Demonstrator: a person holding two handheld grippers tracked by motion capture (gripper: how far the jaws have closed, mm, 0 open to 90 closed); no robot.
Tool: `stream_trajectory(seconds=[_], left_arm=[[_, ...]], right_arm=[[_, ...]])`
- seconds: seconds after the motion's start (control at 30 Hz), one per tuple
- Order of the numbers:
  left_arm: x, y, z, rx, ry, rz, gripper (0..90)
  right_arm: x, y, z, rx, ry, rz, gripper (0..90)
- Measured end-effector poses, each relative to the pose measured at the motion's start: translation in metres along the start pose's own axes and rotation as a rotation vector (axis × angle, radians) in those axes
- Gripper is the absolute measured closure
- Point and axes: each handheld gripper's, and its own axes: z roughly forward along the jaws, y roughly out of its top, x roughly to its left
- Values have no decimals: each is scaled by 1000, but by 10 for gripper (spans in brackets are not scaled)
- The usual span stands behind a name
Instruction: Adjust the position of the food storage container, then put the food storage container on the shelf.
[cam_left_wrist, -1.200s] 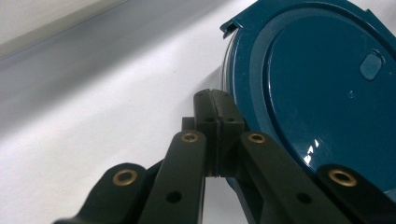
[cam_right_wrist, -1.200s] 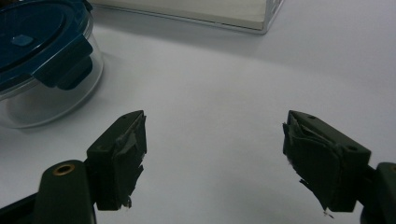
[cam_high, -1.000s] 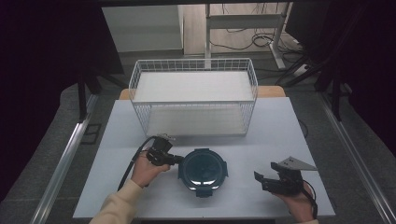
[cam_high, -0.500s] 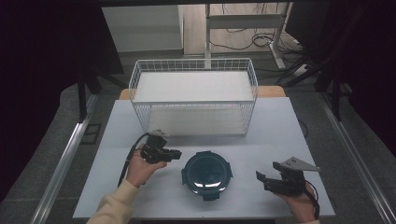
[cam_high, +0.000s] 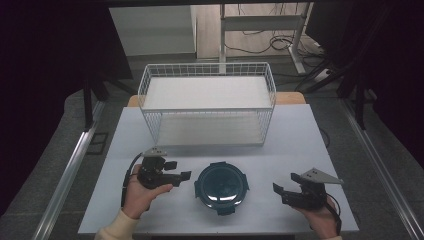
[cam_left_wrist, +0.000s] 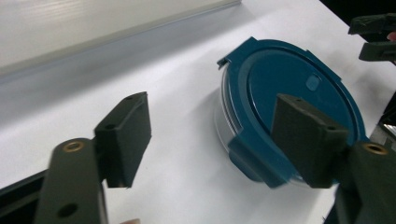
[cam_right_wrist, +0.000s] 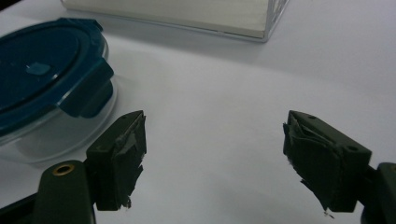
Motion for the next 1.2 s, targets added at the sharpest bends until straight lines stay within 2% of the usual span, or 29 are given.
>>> stream_trajectory(seconds=[0.2, 0.23, 0.33, 0.43, 0.63, 0.7, 0.93, 0.97, 1.03, 1.1, 1.2], left_arm=[[-2, -10, -7, -16, -14, -14, 218], [-4, -15, -10, -21, 2, -11, 215], [-4, -20, -13, -27, 6, -19, 210], [-3, -27, -14, -32, 16, -47, 200], [0, -31, -9, -22, 27, -71, 162], [-2, -31, -8, -23, 24, -77, 146], [-9, -30, -3, -21, -10, -57, 146], [-10, -30, 1, -9, -16, -55, 145], [-9, -31, 4, -4, -22, -66, 145], [-8, -33, 7, 3, -33, -87, 146], [-8, -35, 13, 23, -41, -109, 156]], right_arm=[[5, 2, 0, -2, 25, 3, 216], [6, 2, 0, 0, 30, -1, 217], [8, 3, 0, 1, 38, -10, 218], [10, 4, 1, 9, 58, -16, 217], [16, 7, 3, 28, 104, -29, 207], [19, 8, 3, 32, 122, -19, 198], [26, 13, 4, 23, 149, 12, 202], [27, 15, 5, 21, 171, 39, 202], [29, 16, 6, 32, 195, 58, 198], [31, 18, 7, 55, 246, 99, 180], [38, 21, 11, 72, 280, 100, 168]])
